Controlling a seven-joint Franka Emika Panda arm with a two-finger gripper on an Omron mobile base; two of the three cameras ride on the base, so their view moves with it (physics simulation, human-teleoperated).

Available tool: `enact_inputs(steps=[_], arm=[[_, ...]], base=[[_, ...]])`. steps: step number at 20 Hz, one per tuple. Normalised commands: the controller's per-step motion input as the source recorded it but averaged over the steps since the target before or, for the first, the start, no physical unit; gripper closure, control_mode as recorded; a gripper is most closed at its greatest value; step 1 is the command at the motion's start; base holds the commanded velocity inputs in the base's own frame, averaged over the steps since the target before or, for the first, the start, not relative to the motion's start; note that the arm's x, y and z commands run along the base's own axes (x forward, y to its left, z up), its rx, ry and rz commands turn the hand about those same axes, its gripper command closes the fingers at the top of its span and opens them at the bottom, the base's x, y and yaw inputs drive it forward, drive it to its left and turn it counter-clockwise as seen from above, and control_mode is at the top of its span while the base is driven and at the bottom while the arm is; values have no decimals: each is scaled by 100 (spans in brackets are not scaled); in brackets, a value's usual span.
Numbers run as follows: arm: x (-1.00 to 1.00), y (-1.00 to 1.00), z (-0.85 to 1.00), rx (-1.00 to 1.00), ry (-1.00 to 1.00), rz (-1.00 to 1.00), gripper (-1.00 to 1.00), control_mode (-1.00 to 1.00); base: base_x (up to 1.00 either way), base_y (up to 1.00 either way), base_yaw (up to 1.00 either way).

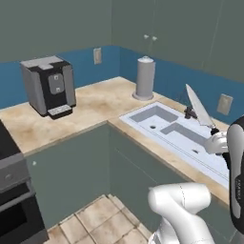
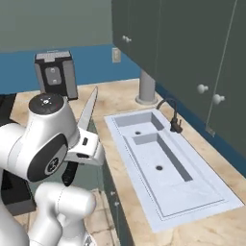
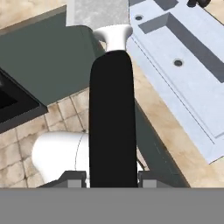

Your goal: Move the cutting board and knife to the sink. Then move spray from the cabinet to the counter.

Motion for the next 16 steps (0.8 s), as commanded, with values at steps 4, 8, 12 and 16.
enact_inputs(steps=[4, 8, 12, 16], arm=[[0, 0, 0, 0, 0, 0, 100, 100], [0, 0, 0, 0, 0, 0, 100, 100], [0, 0, 0, 0, 0, 0, 100, 100], [0, 0, 0, 0, 0, 0, 100, 100]], base=[[0, 0, -43], [0, 2, -43], [3, 8, -45], [21, 16, -45]])
